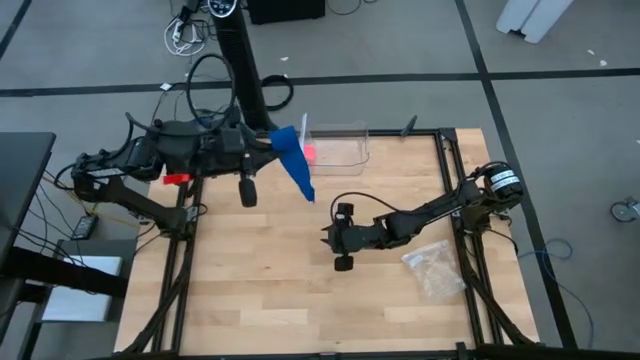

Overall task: Roll bandage
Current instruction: Roll the blue bandage

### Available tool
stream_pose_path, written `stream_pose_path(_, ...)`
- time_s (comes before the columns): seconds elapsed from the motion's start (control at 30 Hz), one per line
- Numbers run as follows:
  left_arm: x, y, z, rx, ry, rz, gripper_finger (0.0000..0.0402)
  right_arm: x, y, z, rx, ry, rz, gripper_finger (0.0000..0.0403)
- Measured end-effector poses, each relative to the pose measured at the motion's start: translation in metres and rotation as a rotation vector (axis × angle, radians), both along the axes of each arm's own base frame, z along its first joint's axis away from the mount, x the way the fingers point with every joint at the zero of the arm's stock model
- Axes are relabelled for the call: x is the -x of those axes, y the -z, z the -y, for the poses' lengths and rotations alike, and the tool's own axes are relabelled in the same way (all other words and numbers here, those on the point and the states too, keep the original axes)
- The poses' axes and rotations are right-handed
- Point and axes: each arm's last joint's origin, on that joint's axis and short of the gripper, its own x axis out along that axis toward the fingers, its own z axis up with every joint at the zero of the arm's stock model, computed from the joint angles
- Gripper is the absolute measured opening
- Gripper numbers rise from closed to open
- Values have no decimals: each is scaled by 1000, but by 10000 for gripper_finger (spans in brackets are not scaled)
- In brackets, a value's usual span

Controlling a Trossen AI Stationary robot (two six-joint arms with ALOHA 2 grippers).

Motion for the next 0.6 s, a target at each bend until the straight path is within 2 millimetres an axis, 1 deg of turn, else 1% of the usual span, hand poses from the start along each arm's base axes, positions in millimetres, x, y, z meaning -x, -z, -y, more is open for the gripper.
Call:
stream_pose_path(0.1,3,-4,4,2,18,15,19,4,4,1,-16,-18,-66,128)
stream_pose_path(0.23,5,-4,8,-1,32,-3,19,7,9,7,-87,-73,-71,125)
stream_pose_path(0.33,6,-4,11,-3,44,-11,19,6,14,17,-158,-109,14,122)
stream_pose_path(0.47,6,-2,14,-6,60,-27,19,10,24,33,-289,-151,177,123)
stream_pose_path(0.6,7,-2,17,-6,72,-28,19,21,35,52,-351,-127,304,130)
